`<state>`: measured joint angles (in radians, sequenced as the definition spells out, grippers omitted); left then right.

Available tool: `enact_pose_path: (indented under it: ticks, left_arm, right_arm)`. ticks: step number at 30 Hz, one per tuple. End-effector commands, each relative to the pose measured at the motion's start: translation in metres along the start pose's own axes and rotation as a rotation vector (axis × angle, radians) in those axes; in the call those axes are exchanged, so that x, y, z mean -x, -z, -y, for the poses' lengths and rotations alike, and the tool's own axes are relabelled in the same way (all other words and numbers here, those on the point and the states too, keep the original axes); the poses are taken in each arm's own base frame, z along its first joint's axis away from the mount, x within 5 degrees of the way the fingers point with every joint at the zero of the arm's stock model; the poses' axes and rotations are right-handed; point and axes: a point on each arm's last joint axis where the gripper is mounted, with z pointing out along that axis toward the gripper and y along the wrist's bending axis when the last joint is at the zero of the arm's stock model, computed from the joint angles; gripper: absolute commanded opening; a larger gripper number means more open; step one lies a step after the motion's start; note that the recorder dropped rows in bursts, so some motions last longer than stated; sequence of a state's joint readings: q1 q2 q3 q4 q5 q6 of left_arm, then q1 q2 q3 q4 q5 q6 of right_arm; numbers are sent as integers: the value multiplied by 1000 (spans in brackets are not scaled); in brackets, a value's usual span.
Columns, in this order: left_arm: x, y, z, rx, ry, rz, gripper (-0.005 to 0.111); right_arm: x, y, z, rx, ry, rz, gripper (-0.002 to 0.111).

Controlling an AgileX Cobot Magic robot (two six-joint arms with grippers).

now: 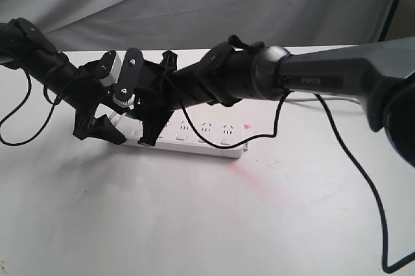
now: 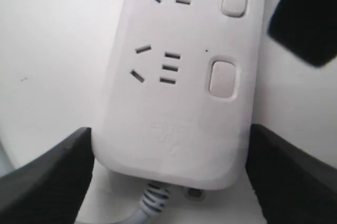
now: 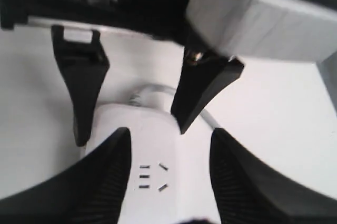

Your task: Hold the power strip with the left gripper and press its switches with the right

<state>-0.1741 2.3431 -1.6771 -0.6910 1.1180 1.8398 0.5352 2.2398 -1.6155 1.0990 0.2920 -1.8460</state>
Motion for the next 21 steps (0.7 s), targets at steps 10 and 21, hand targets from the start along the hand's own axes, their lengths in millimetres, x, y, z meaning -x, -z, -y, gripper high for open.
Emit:
enact_pose_path:
  ticks: [10, 21]
  left_arm:
    - [3, -1, -2, 19, 3, 1, 69]
    - [3, -1, -2, 19, 3, 1, 69]
  right_arm:
    - [-24, 18, -2, -3, -48, -68, 44]
    - [-37, 6, -7, 0, -64, -97, 44]
